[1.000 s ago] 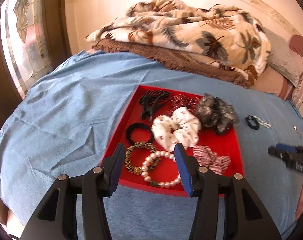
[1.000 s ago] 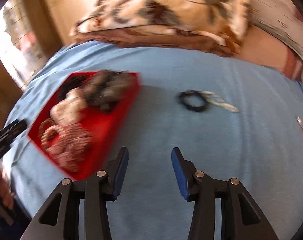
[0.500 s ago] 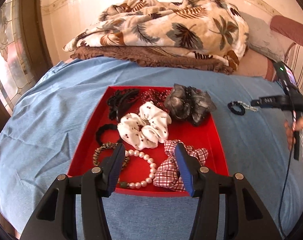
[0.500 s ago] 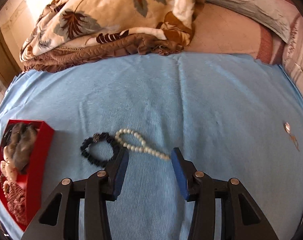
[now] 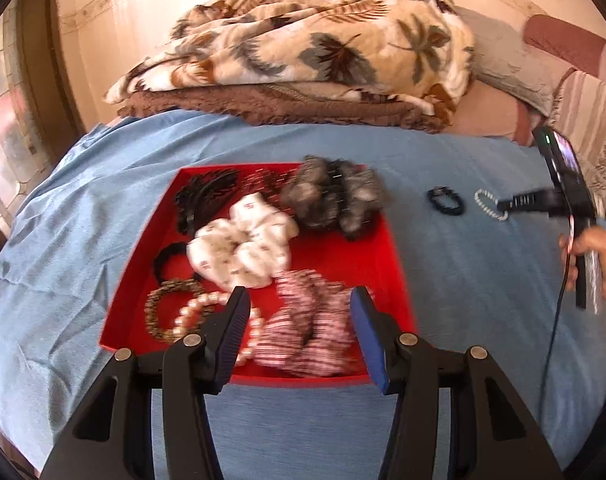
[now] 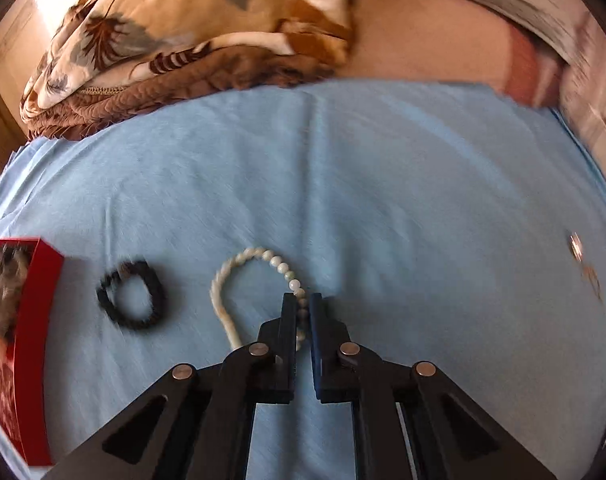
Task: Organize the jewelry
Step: 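Grasp the white pearl strand with the right tool while the left tool grasps the black beaded hair tie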
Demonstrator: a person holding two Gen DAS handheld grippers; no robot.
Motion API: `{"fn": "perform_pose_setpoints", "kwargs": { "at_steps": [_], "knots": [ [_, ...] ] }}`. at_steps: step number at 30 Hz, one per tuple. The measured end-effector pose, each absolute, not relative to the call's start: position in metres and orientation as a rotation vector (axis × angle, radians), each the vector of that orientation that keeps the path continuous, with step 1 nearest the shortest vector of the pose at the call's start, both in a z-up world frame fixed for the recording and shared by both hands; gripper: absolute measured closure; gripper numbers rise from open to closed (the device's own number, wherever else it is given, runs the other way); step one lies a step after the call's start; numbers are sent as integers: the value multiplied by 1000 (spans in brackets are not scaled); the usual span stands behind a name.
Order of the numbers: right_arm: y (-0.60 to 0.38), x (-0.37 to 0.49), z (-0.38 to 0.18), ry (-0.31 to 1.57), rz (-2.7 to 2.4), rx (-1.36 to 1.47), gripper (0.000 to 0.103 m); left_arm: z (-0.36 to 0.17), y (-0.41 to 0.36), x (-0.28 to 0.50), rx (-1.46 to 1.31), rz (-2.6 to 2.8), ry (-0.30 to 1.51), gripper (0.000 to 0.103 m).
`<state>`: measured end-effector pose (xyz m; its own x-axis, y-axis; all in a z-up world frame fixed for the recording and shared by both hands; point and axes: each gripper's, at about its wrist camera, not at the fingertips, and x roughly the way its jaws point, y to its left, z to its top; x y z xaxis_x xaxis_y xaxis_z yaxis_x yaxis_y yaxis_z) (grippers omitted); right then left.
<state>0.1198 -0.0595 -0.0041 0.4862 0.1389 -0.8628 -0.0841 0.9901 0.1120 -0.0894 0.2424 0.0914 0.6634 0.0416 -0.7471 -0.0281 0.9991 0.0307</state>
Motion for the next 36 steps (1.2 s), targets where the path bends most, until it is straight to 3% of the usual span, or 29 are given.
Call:
{"fn": "perform_pose_setpoints", "kwargs": {
  "at_steps": [9,20,30,31,32,33,36],
  "knots": [
    [-111,31,-4,1049,191,56,96,109,161,-35,10,-91,903,51],
    [-122,32,-9,1006,235,152,96,37,103,98,-9,-21,1082,51],
    [-123,43,-11,1012,242,205,96,7,92,122,42,6,1091,51],
    [-122,43,-12,1007,240,202,96,7,93,122,36,5,1088,55],
    [-121,42,-12,999,240,195,96,8,92,121,39,13,1082,70],
    [-120,42,-12,993,241,185,96,9,89,120,48,10,1079,93],
    [-116,42,-10,977,252,179,96,13,75,115,94,-18,1081,98]
  ]
}}
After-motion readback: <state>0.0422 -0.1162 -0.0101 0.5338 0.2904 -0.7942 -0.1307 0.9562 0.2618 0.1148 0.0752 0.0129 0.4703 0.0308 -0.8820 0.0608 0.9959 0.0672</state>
